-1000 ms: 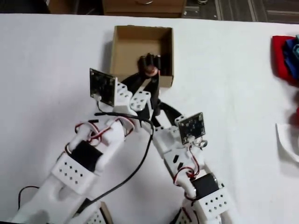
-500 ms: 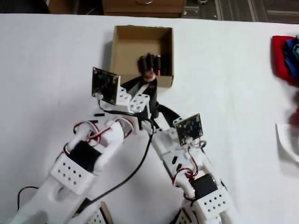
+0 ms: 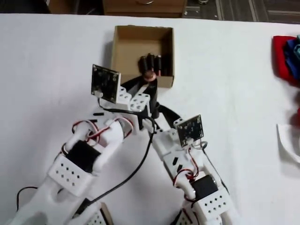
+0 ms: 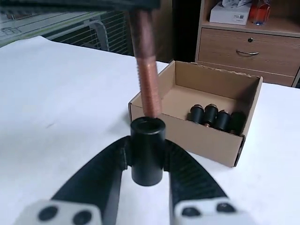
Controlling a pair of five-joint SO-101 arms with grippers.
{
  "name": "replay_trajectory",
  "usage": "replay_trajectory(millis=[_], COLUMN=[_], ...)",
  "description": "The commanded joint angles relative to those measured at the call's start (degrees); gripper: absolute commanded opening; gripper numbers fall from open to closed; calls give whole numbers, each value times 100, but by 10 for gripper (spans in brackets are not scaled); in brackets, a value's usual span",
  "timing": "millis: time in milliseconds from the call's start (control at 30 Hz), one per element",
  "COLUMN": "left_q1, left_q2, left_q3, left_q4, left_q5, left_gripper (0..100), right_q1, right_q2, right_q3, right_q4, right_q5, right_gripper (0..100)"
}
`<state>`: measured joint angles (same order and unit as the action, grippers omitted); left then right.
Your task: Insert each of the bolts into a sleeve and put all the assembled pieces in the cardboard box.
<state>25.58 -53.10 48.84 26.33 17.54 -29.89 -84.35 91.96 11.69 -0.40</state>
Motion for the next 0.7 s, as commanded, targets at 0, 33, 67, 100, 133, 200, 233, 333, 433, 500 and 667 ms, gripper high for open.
replay_trajectory(millis=[0,33,67,100,133,200,233,333,433,500,667], left_q1=[18,18,18,18,18,18,18,18,18,18,70], left_q2=[-149,-149,-149,-149,-149,-149,-149,-149,-149,-149,-149], left_q3=[-356,-356,-374,-382,-382,-382,-391,-391,-391,-391,-391], left_q4=[26,114,220,316,378,466,492,492,492,510,826], left_q5=[0,-9,-9,-9,-9,-9,-9,-9,-9,-9,26], left_gripper=[25,25,25,25,25,25,25,25,25,25,25], right_q1=[4,4,4,4,4,4,4,4,4,4,4], right_q2=[-163,-163,-163,-163,-163,-163,-163,-163,-163,-163,-180], right_q3=[-53,-53,-53,-53,-53,-53,-53,-53,-53,-53,-53], right_q4=[-127,-127,-127,-127,-127,-127,-127,-127,-127,-127,-127], right_q5=[70,70,70,70,70,70,70,70,70,70,70], right_gripper=[21,21,21,21,21,21,21,21,21,21,21])
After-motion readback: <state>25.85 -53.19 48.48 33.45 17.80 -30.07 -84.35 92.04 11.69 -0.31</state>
